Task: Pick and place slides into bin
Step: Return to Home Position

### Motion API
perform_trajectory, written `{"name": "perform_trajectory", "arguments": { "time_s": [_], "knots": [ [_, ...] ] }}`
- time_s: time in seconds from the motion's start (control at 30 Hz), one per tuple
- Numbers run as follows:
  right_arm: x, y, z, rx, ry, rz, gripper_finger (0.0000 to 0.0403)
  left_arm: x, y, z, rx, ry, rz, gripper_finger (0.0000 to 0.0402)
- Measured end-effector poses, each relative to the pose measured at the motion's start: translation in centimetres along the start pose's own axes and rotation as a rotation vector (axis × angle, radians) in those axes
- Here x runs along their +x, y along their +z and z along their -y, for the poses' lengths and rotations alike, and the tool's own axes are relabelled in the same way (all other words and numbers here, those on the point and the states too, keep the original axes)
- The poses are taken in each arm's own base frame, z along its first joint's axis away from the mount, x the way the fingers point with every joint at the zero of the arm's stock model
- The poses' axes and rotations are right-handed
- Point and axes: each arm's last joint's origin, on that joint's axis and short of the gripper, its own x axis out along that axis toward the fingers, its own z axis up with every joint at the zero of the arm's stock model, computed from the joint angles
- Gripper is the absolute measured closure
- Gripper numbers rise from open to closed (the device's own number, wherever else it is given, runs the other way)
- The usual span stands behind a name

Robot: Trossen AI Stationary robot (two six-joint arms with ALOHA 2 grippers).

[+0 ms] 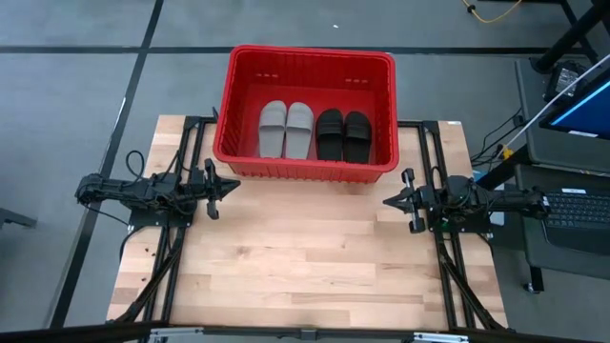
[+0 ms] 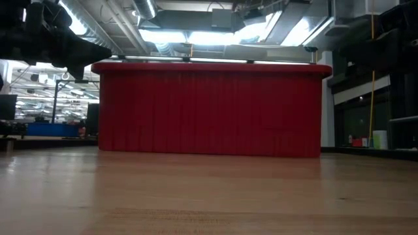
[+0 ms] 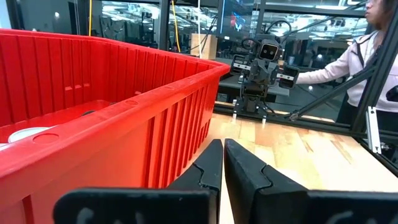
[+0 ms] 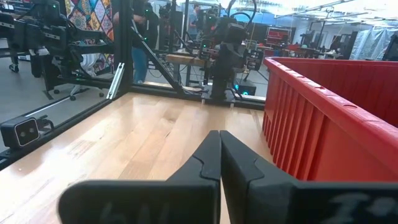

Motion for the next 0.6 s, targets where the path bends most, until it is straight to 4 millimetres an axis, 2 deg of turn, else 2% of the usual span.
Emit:
{"name": "perform_trajectory", "arguments": {
  "time_s": [0.6],
  "knots": [
    [0.0,0.0,0.0,0.0,0.0,0.0,0.0397,0.0,0.0,0.0,0.0,0.0,0.0,0.0394]
  ]
}}
